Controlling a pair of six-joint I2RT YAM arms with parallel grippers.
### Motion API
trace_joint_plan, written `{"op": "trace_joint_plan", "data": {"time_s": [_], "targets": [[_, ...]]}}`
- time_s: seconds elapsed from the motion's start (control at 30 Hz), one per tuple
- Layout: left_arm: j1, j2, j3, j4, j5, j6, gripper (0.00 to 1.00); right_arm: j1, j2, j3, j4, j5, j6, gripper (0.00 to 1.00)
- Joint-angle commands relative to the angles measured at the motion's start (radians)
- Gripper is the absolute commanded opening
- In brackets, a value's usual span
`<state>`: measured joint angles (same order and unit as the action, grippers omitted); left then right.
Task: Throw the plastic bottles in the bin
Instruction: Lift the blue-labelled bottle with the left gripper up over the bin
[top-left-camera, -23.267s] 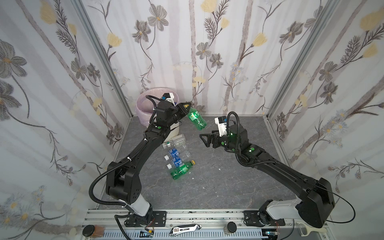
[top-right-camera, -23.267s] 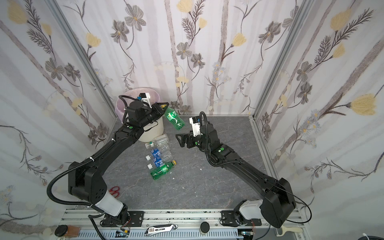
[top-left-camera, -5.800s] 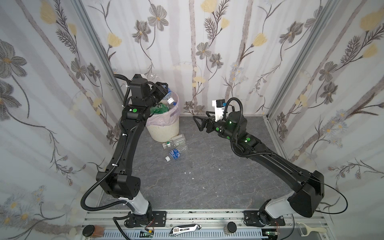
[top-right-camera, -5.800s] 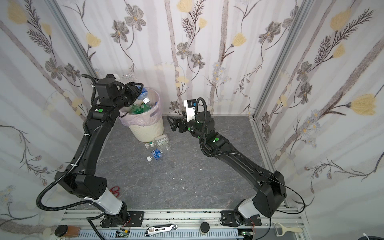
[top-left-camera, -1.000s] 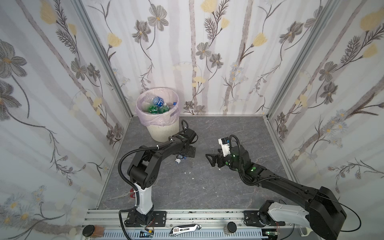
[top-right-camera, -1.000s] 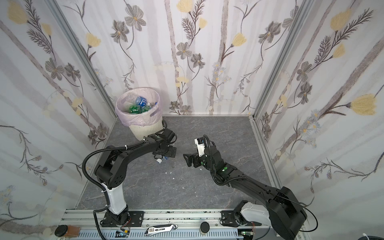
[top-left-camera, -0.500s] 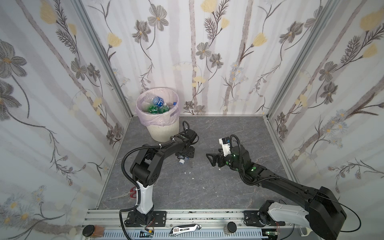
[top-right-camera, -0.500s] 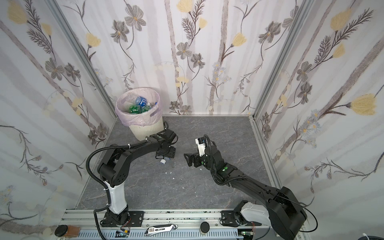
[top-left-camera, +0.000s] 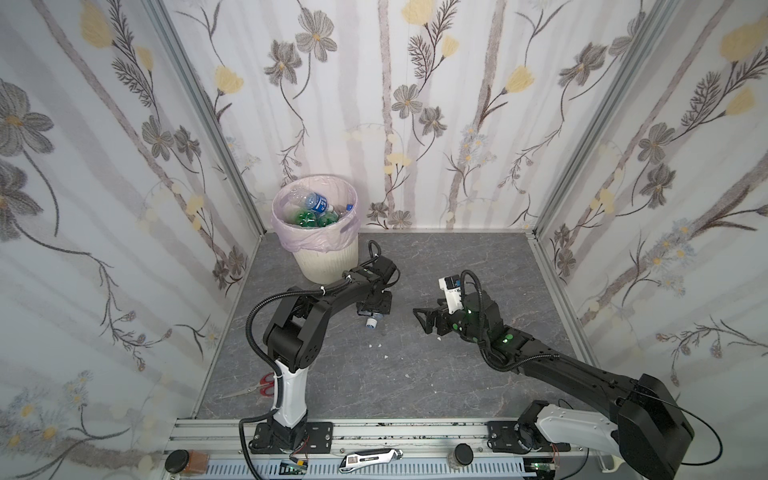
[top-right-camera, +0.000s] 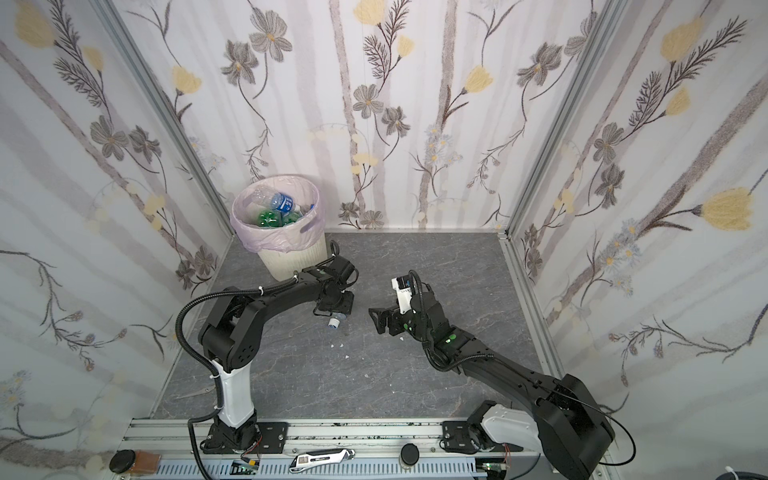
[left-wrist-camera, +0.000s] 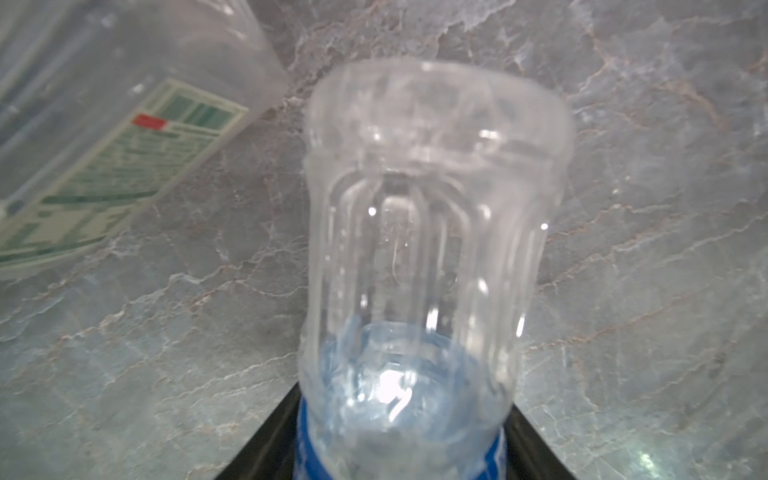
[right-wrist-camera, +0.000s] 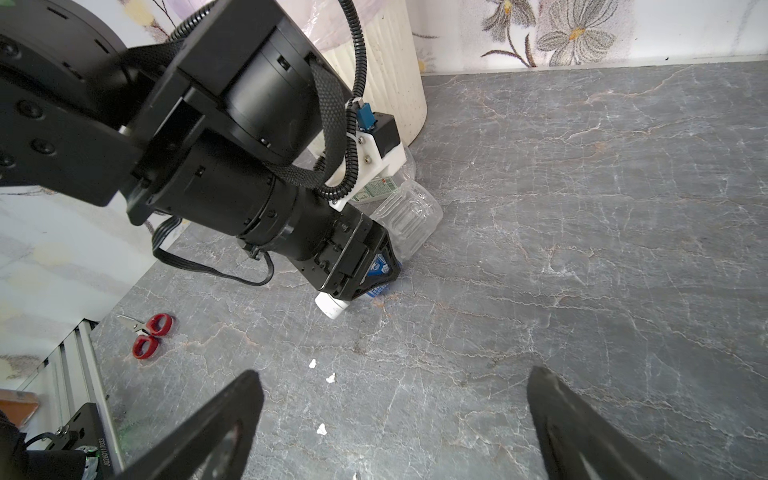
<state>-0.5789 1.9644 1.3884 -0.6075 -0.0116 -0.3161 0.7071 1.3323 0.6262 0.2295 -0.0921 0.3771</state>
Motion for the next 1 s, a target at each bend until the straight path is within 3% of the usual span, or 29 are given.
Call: {"op": "trace_joint_plan", "data": {"time_s": [0.0, 0.33, 0.97], "targets": [[0.0, -0.001, 0.016, 0.008, 0.099, -0.01, 0.6, 0.0, -0.005, -0.006, 0.037, -0.005, 0.008, 1.0], [0.007, -0.028, 0.036, 0.039, 0.226, -0.051, 0.58, -0.004, -0.02, -0.015, 0.037, -0.001, 0.009, 1.0], [0.076, -0.217, 0.164, 0.057, 0.315, -0.162, 0.56, -0.006, -0.043, 0.106, 0.004, 0.026, -0.013, 1.0]]}}
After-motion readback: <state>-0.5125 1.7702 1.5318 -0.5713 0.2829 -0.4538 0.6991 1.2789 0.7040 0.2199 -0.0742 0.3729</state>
